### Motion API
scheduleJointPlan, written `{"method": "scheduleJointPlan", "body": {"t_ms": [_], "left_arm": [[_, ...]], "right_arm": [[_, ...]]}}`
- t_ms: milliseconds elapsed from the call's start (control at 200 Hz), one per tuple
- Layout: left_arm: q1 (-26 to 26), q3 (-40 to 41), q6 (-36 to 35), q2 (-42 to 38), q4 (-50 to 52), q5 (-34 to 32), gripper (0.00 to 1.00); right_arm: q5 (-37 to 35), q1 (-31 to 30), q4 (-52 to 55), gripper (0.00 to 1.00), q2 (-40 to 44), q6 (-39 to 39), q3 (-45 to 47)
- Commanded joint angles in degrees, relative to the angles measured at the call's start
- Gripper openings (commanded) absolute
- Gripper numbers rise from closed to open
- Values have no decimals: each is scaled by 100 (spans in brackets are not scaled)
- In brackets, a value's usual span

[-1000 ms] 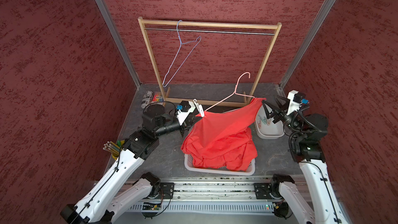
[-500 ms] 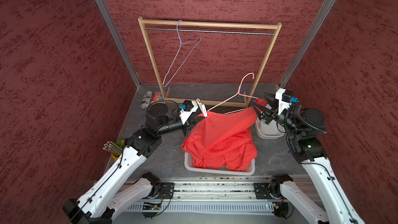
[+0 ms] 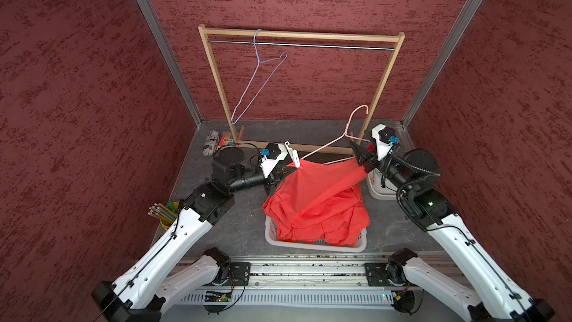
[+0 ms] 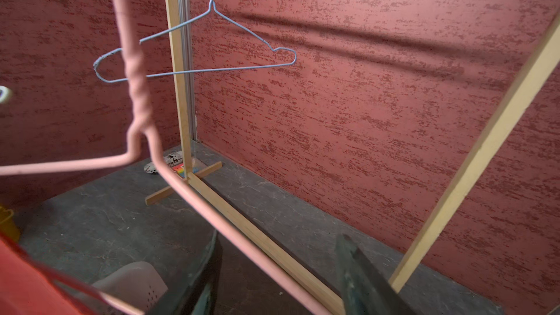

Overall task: Remove the clothespins securing tank tops to the hanger
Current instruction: Adjust the hanger.

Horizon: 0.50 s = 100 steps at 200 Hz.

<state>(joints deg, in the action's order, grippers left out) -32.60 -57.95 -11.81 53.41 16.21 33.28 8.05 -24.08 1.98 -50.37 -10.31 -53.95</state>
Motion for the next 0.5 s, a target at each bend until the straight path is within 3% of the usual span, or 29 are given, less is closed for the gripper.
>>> {"method": "scheduleJointPlan", "body": {"t_ms": [0, 175, 316, 496], "left_arm": [[-61, -217, 47, -26, -216, 30, 0], [-130, -243, 56, 94, -95, 97, 0], [-147, -204, 39, 87, -39, -48, 0], [-148, -127, 10, -36, -164, -179, 0]], "right_arm": [[-538, -217, -213, 53, 36, -259, -48], [-777, -504, -285, 36, 27, -523, -21], [-875, -552, -163, 32, 79, -593, -10], [-738, -565, 141, 14, 132, -563, -24]]}}
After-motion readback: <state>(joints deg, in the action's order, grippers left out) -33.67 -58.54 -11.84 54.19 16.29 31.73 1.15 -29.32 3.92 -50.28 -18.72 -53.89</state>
